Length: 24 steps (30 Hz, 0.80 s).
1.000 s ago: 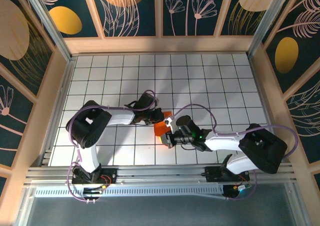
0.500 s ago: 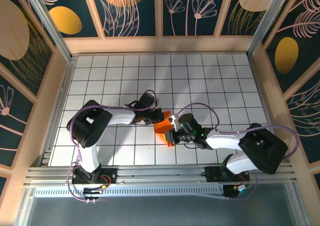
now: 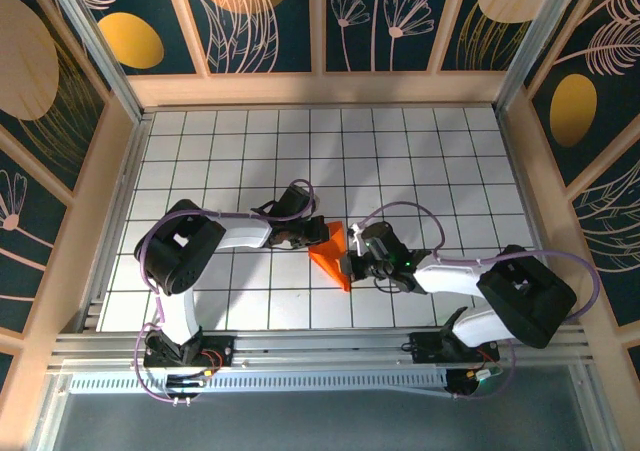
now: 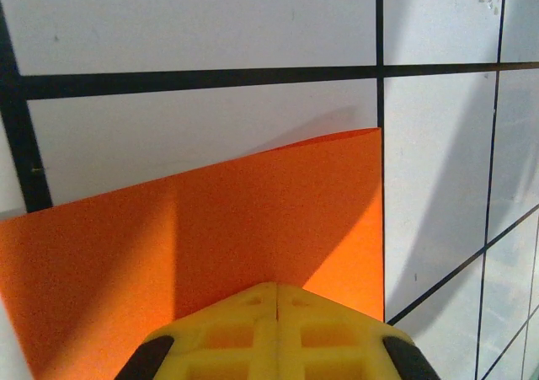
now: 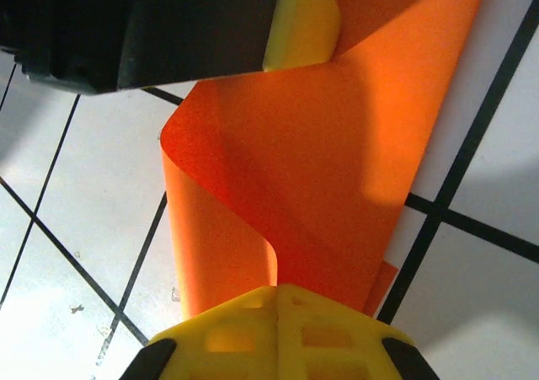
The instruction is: Fold a paper plane with a square sheet of paper (fold left side to right side)
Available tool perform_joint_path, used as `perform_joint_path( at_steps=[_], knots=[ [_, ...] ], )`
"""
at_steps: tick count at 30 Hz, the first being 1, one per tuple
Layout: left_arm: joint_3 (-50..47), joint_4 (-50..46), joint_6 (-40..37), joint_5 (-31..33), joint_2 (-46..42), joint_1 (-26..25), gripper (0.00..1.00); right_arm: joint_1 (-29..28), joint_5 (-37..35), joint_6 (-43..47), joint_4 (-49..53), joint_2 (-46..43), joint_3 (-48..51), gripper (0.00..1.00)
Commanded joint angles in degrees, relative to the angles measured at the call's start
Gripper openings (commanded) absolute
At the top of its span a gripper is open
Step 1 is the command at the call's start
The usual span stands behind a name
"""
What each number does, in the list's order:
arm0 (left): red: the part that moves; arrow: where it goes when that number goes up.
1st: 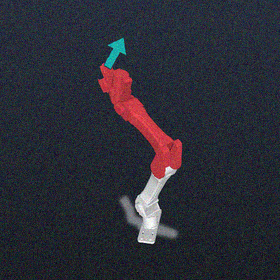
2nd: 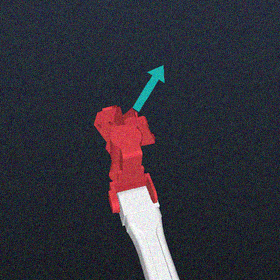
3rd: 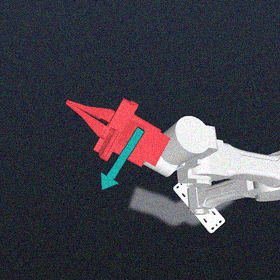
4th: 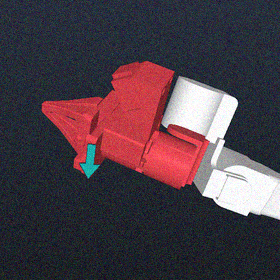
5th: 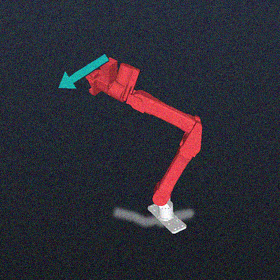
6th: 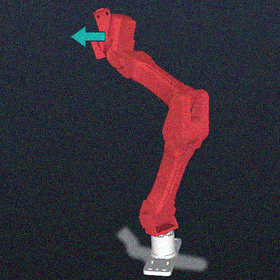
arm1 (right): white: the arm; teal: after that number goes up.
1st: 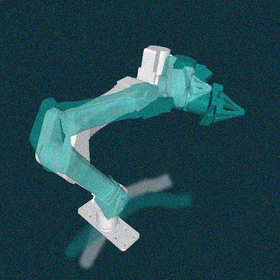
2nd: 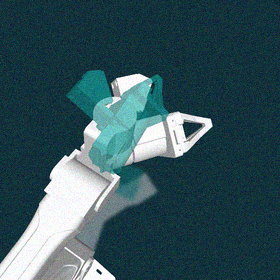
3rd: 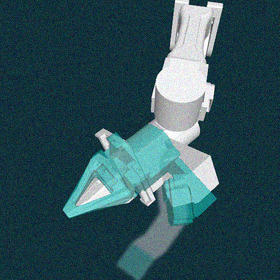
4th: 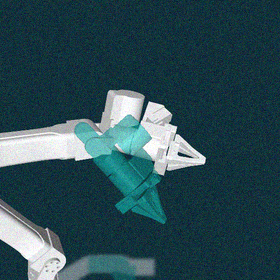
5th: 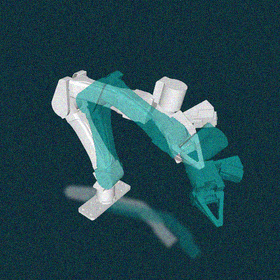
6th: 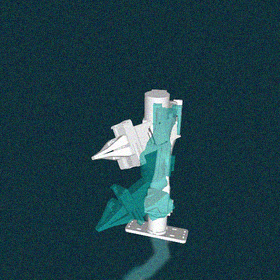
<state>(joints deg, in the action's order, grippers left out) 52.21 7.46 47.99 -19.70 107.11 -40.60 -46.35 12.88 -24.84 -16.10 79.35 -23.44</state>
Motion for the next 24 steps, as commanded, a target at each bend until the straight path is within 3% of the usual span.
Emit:
perform_joint_path(
  at_steps=[1, 24],
  knots=[
    [-0.1, -3.3, -0.7, 1.4, 2.4, -0.7, 0.00, 0.7, -1.6, -0.2, 0.9, -0.1, -1.8, 0.00],
    [0.2, -2.9, -0.2, 1.5, 2.6, -1.1, 0.00, 1.5, -1.0, -0.2, -1.2, 3.2, -2.1, 0.00]
  ],
)
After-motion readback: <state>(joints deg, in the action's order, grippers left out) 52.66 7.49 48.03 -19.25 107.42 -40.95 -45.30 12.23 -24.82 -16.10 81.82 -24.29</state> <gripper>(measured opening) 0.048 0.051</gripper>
